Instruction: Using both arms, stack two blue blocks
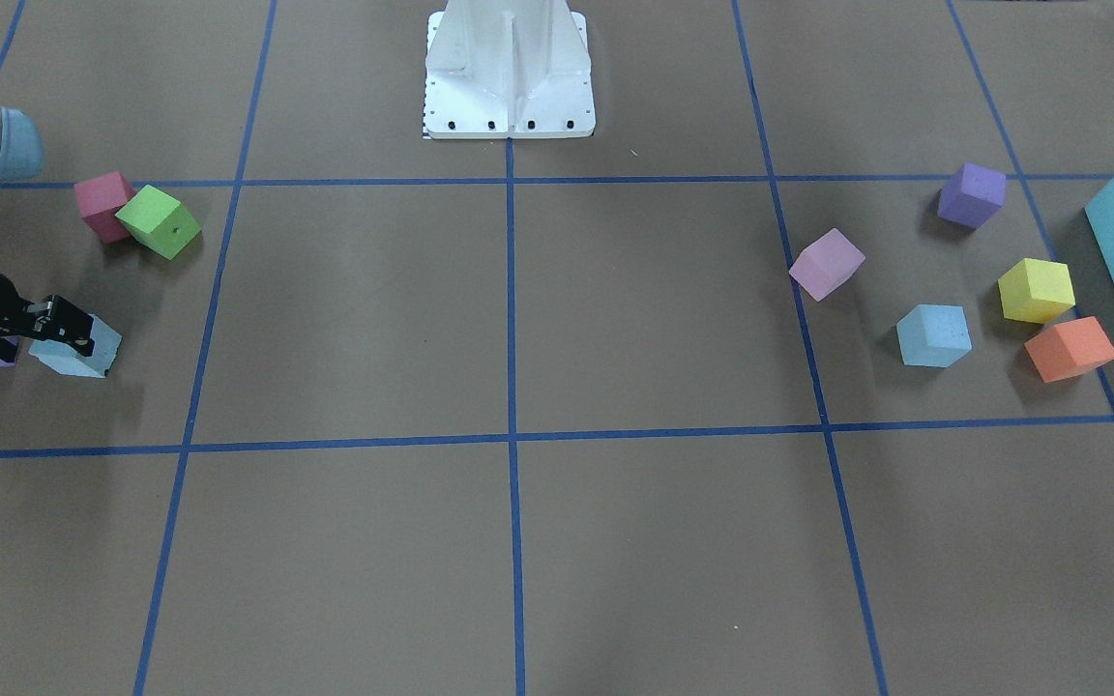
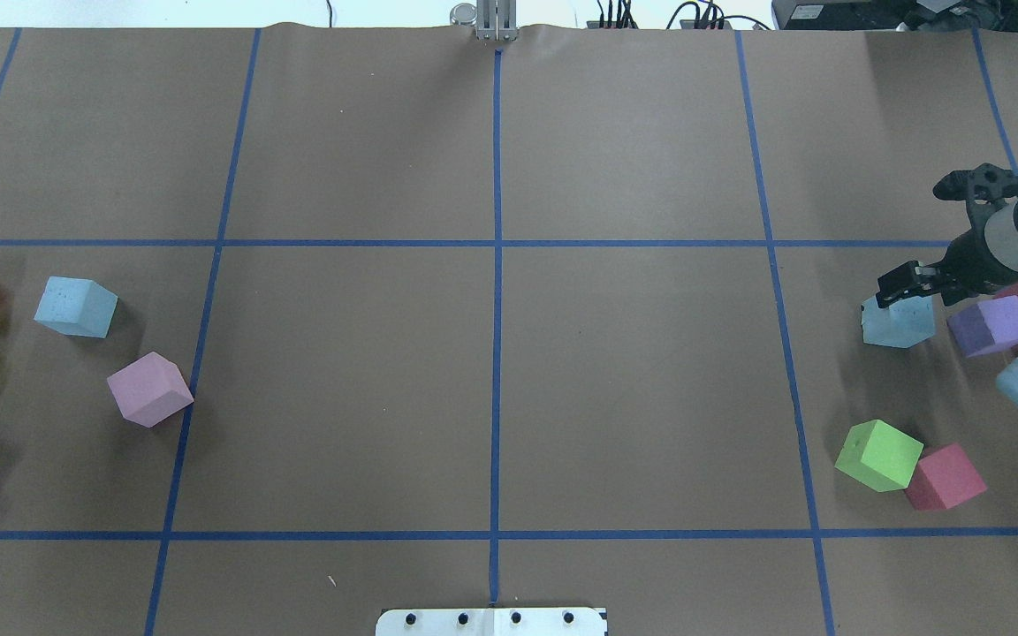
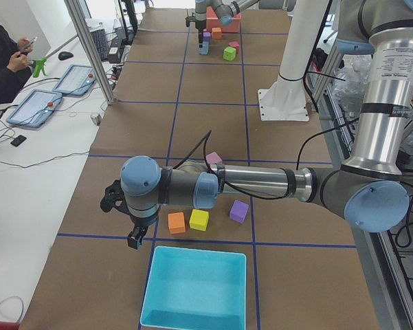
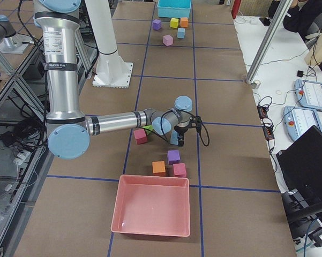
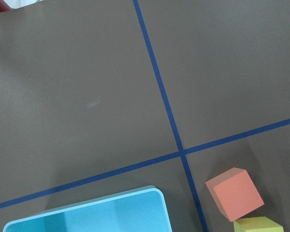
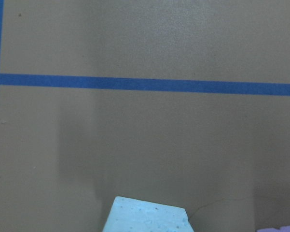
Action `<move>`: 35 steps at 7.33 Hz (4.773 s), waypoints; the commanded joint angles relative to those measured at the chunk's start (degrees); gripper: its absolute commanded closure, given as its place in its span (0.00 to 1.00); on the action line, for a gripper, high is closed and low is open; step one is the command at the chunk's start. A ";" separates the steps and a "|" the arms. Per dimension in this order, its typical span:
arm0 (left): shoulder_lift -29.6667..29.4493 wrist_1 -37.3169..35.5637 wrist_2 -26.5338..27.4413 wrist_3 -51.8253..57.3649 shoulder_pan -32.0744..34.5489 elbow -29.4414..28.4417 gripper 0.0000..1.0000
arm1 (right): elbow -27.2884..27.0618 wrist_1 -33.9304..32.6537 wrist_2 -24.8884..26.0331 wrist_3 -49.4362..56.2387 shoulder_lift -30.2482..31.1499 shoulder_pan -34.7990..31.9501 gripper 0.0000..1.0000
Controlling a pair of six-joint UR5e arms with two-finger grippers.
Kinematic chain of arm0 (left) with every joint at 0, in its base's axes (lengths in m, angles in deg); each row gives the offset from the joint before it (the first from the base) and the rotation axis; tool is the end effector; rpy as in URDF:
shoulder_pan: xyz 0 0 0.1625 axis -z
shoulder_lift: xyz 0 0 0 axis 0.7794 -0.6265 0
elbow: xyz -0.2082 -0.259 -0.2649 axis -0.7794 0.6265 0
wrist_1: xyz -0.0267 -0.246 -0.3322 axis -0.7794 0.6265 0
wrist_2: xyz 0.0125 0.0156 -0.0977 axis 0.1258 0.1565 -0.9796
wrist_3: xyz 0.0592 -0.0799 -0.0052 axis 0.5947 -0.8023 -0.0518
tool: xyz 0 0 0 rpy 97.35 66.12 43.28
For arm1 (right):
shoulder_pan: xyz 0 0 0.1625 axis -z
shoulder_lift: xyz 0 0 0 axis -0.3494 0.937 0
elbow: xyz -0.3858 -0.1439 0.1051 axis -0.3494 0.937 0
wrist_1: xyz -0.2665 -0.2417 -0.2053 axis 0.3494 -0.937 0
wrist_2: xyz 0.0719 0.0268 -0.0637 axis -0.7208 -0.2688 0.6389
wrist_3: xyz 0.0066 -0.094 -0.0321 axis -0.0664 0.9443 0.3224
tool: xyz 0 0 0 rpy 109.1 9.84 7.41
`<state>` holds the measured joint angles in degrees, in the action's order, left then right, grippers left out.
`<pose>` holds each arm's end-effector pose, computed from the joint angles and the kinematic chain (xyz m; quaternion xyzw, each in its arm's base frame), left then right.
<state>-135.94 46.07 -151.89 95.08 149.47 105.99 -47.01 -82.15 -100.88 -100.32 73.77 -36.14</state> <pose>-0.1393 -0.5381 0.6127 0.1389 0.3761 0.0966 0.9110 -0.2301 -0.4858 0.5715 0.0222 -0.3907 -0.0110 0.9202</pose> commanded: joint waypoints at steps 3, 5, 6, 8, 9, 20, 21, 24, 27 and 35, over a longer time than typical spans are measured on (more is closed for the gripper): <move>0.00 0.00 0.09 -0.09 0.00 0.00 0.02 | 0.08 3.03 0.15 -3.93 0.59 1.92 0.00; 0.00 0.00 0.09 0.00 0.00 -0.09 0.02 | 0.26 3.40 0.94 -4.13 0.50 2.45 0.10; 0.00 0.09 0.09 -0.09 0.00 -0.09 0.02 | 0.43 3.40 0.94 -4.65 0.33 2.62 0.18; 0.00 0.09 0.09 -0.09 0.00 -0.26 0.02 | 0.52 3.40 1.12 -4.65 0.24 2.89 0.38; 0.00 0.09 0.09 -0.09 -0.09 -0.26 0.02 | 0.70 3.40 1.12 -4.57 0.24 2.89 0.45; -5.70 7.03 0.26 -25.62 -14.48 0.26 0.02 | -7.63 -17.90 8.82 -25.81 -24.68 16.48 0.51; -6.50 7.38 0.52 -32.45 -17.81 1.13 0.02 | -8.17 -20.66 11.38 -28.53 -27.33 19.56 0.51; -6.68 14.04 5.59 -47.42 -26.95 2.46 0.02 | -7.21 -22.61 17.54 -33.92 -32.09 26.34 0.51; -7.38 16.42 9.48 -55.18 -33.99 2.46 0.02 | -3.79 -22.88 20.97 -34.27 -35.08 29.34 0.51; 1.57 27.25 14.06 -63.63 -40.60 5.97 0.02 | 4.91 -22.09 22.48 -30.59 -41.86 29.35 0.51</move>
<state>-135.88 73.09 -138.31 31.57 109.17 110.75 -43.00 -104.42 -78.57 -131.67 32.21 -6.76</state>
